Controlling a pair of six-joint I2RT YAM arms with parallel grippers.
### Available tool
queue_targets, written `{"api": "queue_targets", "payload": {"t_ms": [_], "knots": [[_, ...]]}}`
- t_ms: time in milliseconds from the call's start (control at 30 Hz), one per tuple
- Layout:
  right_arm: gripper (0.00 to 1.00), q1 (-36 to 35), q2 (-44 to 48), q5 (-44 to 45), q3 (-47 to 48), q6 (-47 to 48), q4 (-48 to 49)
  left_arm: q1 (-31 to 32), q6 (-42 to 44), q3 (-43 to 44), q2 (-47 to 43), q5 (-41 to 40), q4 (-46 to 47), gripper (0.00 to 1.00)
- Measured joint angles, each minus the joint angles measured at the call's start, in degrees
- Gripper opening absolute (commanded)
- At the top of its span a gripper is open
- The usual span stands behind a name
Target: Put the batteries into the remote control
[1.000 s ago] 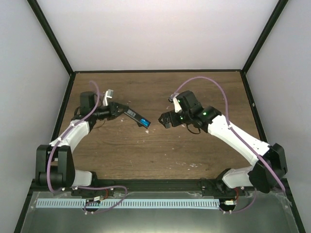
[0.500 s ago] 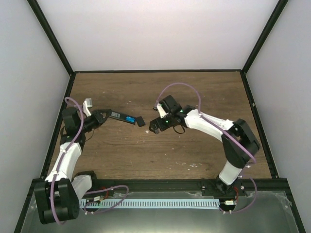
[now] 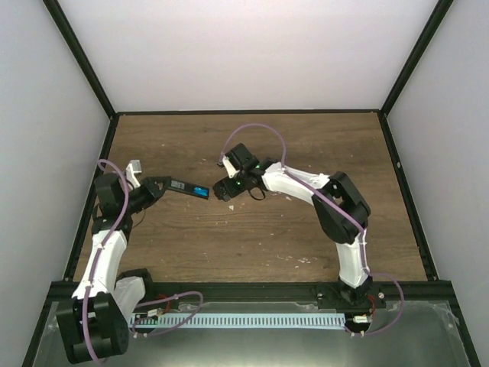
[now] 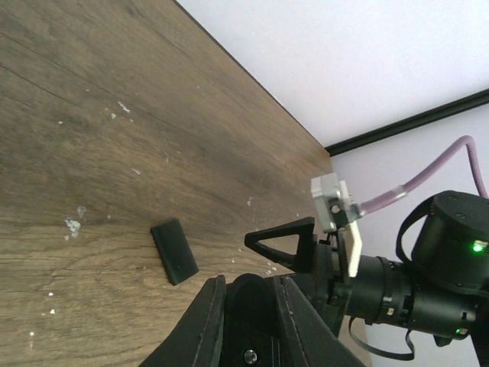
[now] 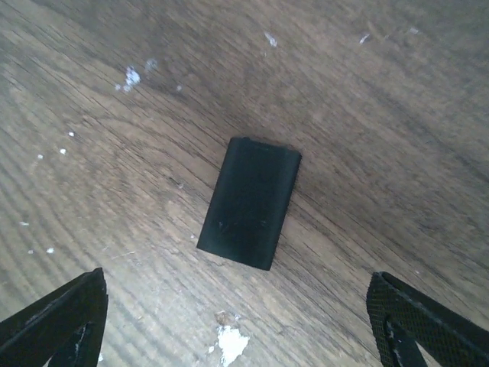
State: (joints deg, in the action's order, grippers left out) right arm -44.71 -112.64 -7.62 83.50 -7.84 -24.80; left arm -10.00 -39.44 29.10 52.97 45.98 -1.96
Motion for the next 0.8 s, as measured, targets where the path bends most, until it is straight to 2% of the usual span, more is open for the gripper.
{"api": "queue_targets", "payload": {"t_ms": [367,567,800], "knots": [[0.82,-1.36,-7.10,3.28,4.31,3.08,-0.72,-0.22,1.42,-0.02,-2.36,-3.48,-4.90,0.00],[0.75,-2.32,-10.21,4.81,6.19,5.07,-0.44,-0.22,1.57,-0.09,-3.04,-4.22,-6.05,0.00],[0.62,-2.38,-12.37,5.68,7.58,6.08,-1.01,-0.26,1.53,-0.11,-4.09,-4.85,-6.36,0.00]]}}
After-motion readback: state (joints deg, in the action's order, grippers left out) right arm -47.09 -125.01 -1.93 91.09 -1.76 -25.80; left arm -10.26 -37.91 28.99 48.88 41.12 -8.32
